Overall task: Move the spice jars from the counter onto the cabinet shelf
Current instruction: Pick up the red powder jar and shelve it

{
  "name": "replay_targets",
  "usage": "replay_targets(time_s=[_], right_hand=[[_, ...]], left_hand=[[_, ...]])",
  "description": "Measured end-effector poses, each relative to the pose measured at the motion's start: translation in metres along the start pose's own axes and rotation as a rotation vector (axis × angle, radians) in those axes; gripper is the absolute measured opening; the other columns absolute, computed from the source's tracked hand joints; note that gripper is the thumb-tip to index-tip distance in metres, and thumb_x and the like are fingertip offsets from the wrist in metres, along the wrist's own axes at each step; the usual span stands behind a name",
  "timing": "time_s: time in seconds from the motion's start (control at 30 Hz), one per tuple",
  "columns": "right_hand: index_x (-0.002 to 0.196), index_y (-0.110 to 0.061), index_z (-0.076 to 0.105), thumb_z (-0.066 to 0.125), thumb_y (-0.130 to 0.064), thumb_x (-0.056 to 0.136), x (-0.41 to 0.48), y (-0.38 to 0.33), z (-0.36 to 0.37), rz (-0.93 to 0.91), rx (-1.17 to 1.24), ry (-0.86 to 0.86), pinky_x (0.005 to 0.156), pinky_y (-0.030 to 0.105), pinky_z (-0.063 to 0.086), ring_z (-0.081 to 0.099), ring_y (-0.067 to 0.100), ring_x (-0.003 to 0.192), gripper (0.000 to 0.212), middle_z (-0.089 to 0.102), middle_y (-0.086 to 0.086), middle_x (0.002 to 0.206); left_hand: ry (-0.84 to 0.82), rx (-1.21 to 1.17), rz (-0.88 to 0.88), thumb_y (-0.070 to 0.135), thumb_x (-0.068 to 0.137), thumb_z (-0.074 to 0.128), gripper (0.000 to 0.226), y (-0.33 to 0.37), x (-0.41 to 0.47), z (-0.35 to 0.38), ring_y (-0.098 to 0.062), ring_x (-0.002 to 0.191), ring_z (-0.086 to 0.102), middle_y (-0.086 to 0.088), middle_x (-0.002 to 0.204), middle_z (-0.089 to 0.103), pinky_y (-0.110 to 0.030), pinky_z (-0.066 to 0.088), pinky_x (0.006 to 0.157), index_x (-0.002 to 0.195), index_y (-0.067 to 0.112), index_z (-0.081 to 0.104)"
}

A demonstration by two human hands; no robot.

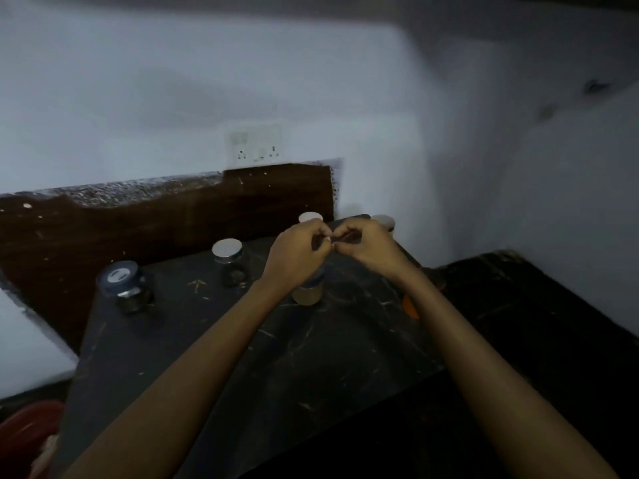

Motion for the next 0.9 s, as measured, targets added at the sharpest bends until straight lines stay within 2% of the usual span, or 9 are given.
replay_targets(time_s=[0.13, 0.3, 0.4, 0.5, 0.53, 0.67, 0.73, 0.8, 0.9], right_hand=[[0.103, -0.009, 0.064, 0.066, -0.011, 0.083, -0.011, 0.046, -0.003, 0.057, -0.031, 0.063, 0.088, 0.031, 0.049, 0.059, 0.016, 0.097, 0.021, 0.064, 0.007, 0.104], [0.106, -0.011, 0.063, 0.067, -0.017, 0.083, -0.022, 0.110, -0.015, 0.198, -0.036, 0.078, 0.094, 0.037, 0.047, 0.057, 0.015, 0.102, 0.024, 0.063, 0.006, 0.109], [0.105, -0.015, 0.064, 0.068, -0.025, 0.081, -0.023, 0.152, -0.024, 0.273, -0.135, 0.063, 0.094, 0.041, 0.047, 0.056, 0.018, 0.105, 0.027, 0.062, 0.005, 0.112], [0.107, -0.019, 0.064, 0.070, -0.026, 0.079, -0.026, 0.187, -0.034, 0.330, -0.223, 0.073, 0.099, 0.036, 0.040, 0.050, 0.019, 0.115, 0.029, 0.059, 0.002, 0.118], [0.110, -0.020, 0.062, 0.070, -0.026, 0.079, -0.028, 0.198, -0.037, 0.355, -0.257, 0.077, 0.100, 0.033, 0.035, 0.046, 0.020, 0.120, 0.033, 0.056, 0.001, 0.123], [0.133, -0.025, 0.047, 0.070, -0.033, 0.078, -0.033, 0.247, -0.051, 0.473, -0.406, 0.087, 0.110, 0.049, 0.026, 0.024, 0.025, 0.138, 0.060, 0.035, 0.004, 0.147], [0.138, -0.026, 0.040, 0.071, -0.038, 0.075, -0.035, 0.267, -0.053, 0.526, -0.393, 0.067, 0.109, 0.050, 0.028, 0.021, 0.029, 0.139, 0.071, 0.027, 0.006, 0.151], [0.141, -0.025, 0.034, 0.073, -0.042, 0.071, -0.038, 0.281, -0.051, 0.591, -0.332, 0.044, 0.107, 0.048, 0.031, 0.024, 0.032, 0.136, 0.083, 0.025, 0.009, 0.151], [0.139, -0.023, 0.034, 0.072, -0.049, 0.061, -0.042, 0.294, -0.046, 0.606, -0.214, 0.036, 0.102, 0.047, 0.039, 0.040, 0.033, 0.125, 0.091, 0.037, 0.012, 0.141]], left_hand=[[-0.081, -0.036, -0.005, 0.015, 0.089, 0.057, 0.013, -0.003, 0.010, 0.045, -0.008, 0.091, 0.059, 0.002, 0.099, 0.066, -0.024, 0.046, 0.081, 0.099, 0.018, 0.064], [-0.239, -0.060, -0.046, 0.014, 0.089, 0.057, 0.015, -0.006, 0.024, 0.111, -0.012, 0.093, 0.060, -0.002, 0.101, 0.065, -0.031, 0.050, 0.086, 0.103, 0.016, 0.062], [-0.331, -0.045, -0.091, 0.014, 0.089, 0.056, 0.017, -0.007, 0.034, 0.150, -0.013, 0.095, 0.059, -0.003, 0.105, 0.064, -0.029, 0.047, 0.087, 0.106, 0.017, 0.061], [-0.408, -0.027, -0.111, 0.015, 0.088, 0.058, 0.022, -0.009, 0.045, 0.187, -0.014, 0.099, 0.058, -0.003, 0.109, 0.063, -0.034, 0.048, 0.092, 0.109, 0.017, 0.061], [-0.427, -0.015, -0.116, 0.016, 0.087, 0.059, 0.024, -0.010, 0.048, 0.198, -0.015, 0.100, 0.058, -0.003, 0.111, 0.063, -0.036, 0.048, 0.093, 0.111, 0.018, 0.061], [-0.495, 0.020, -0.147, 0.014, 0.088, 0.060, 0.034, -0.009, 0.059, 0.242, -0.019, 0.109, 0.056, -0.005, 0.122, 0.057, -0.036, 0.047, 0.095, 0.121, 0.015, 0.057], [-0.540, -0.040, -0.166, 0.012, 0.087, 0.060, 0.026, -0.008, 0.061, 0.259, -0.023, 0.105, 0.058, -0.009, 0.115, 0.061, -0.028, 0.046, 0.086, 0.113, 0.009, 0.061], [-0.576, -0.106, -0.191, 0.009, 0.086, 0.060, 0.024, -0.008, 0.059, 0.276, -0.025, 0.103, 0.059, -0.013, 0.111, 0.064, -0.026, 0.042, 0.082, 0.109, 0.003, 0.061], [-0.613, -0.131, -0.223, 0.008, 0.088, 0.056, 0.037, -0.010, 0.051, 0.294, -0.022, 0.116, 0.053, -0.012, 0.124, 0.058, -0.033, 0.040, 0.100, 0.124, 0.008, 0.052]])
Point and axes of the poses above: each hand's wrist, its own x-axis towards the middle knuckle, its own z-axis out of the palm, y = z × x, the point moved 4 cm from there along x, towards the middle knuckle
